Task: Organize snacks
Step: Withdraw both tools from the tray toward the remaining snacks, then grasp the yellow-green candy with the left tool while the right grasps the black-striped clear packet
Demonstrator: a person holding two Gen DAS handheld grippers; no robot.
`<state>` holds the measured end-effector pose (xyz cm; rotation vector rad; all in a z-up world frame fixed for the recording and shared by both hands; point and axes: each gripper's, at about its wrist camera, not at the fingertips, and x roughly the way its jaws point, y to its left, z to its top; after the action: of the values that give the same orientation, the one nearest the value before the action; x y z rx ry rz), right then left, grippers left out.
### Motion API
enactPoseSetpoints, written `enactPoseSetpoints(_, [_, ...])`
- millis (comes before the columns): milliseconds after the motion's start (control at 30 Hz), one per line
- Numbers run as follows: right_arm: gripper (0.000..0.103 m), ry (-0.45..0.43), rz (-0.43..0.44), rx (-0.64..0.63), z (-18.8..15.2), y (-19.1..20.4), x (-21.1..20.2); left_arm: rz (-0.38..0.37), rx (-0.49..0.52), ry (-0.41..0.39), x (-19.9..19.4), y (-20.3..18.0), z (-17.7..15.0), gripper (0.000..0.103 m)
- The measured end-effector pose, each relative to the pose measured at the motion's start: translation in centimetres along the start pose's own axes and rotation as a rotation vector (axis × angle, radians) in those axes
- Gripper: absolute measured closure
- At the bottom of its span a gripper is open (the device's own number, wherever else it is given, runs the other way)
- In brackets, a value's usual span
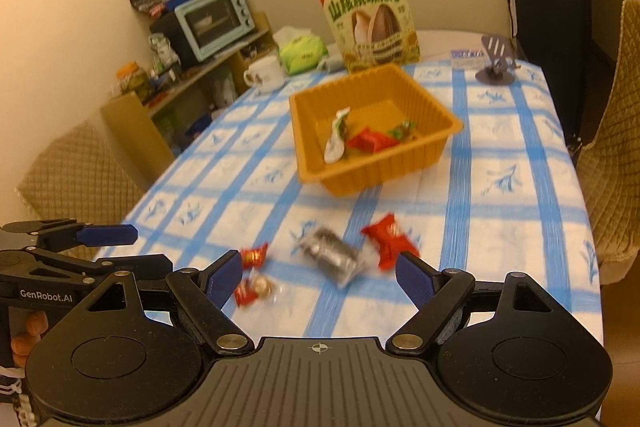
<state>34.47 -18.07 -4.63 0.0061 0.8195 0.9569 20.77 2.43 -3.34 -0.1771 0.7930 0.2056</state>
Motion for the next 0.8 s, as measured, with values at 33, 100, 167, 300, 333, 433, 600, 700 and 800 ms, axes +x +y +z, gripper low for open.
enactPoseSetpoints(33, [0.02,0.011,0.0,-0.001,-0.4,0.0,0.2,0.0,-0.004,0.01,0.0,0.1,-0.5,0.022])
enactPoseSetpoints(100, [0.02,0.028,0.0,0.0,-1.1,0.1,0.5,0.006,-0.007,0.026,0.1,0.2,-1.5,0.022])
enactPoseSetpoints(167, [0.02,0.045,0.0,-0.003,-1.7,0.2,0.8,0.01,-0.013,0.044,0.3,0.4,-2.3,0.022])
enactPoseSetpoints(300, [0.02,0.066,0.002,-0.012,-2.8,0.6,1.4,0.031,-0.025,0.066,0.6,0.9,-3.4,0.023])
enactPoseSetpoints(333, [0.02,0.071,0.002,-0.014,-3.0,0.6,1.5,0.037,-0.023,0.07,0.7,1.0,-3.6,0.023])
enactPoseSetpoints(433, [0.02,0.088,0.002,-0.021,-3.6,0.9,2.2,0.054,-0.026,0.076,0.8,1.4,-4.1,0.023])
enactPoseSetpoints(600, [0.02,0.102,0.0,-0.063,-4.2,1.8,3.5,0.077,-0.027,0.088,1.3,2.2,-4.8,0.025])
enactPoseSetpoints(700, [0.02,0.113,0.005,-0.077,-4.5,2.2,4.4,0.099,-0.02,0.097,1.8,2.7,-5.3,0.028])
enactPoseSetpoints(800, [0.02,0.126,0.007,-0.08,-4.6,2.4,5.1,0.119,0.003,0.106,2.3,3.2,-5.7,0.031])
